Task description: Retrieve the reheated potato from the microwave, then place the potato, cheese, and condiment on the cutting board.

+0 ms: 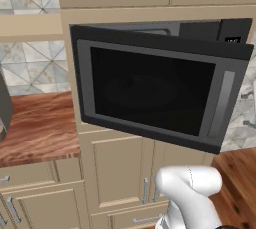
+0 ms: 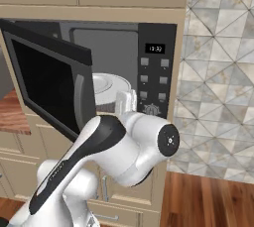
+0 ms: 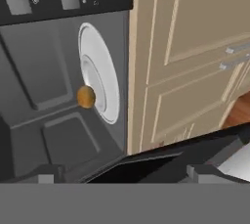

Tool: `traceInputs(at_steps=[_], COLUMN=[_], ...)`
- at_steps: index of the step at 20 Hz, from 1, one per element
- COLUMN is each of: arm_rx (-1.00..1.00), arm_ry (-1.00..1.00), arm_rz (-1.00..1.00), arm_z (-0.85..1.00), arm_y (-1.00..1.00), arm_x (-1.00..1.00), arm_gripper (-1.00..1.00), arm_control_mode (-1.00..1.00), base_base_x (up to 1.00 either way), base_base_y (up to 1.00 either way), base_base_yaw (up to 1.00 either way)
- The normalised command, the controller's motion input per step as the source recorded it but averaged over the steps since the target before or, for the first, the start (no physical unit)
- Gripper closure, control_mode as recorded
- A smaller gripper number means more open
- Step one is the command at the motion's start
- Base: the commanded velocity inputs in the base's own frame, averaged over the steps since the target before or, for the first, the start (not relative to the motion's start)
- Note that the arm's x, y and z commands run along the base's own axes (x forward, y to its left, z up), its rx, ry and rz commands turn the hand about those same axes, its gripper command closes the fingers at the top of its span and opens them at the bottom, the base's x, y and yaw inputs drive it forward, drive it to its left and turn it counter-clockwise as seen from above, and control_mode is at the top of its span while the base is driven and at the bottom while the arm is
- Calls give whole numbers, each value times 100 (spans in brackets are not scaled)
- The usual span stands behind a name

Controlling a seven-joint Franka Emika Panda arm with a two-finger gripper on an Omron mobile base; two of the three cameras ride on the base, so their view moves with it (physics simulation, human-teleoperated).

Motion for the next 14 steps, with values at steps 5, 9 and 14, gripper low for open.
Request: traceInputs(at_steps=[5,9,14], arm_rx=[5,0,-1], arm_ry=[-5,-7,-15], arm_rz=[16,29,42], arm_z=[-15,-10,-1], arm_y=[21,21,36], arm_x=[51,38,-5], arm_gripper=[-100,-100,-100], arm_control_mode=[-100,-100,-100], base_base_x=[0,0,0], base_base_y=[0,0,0], base_base_yaw=[0,0,0])
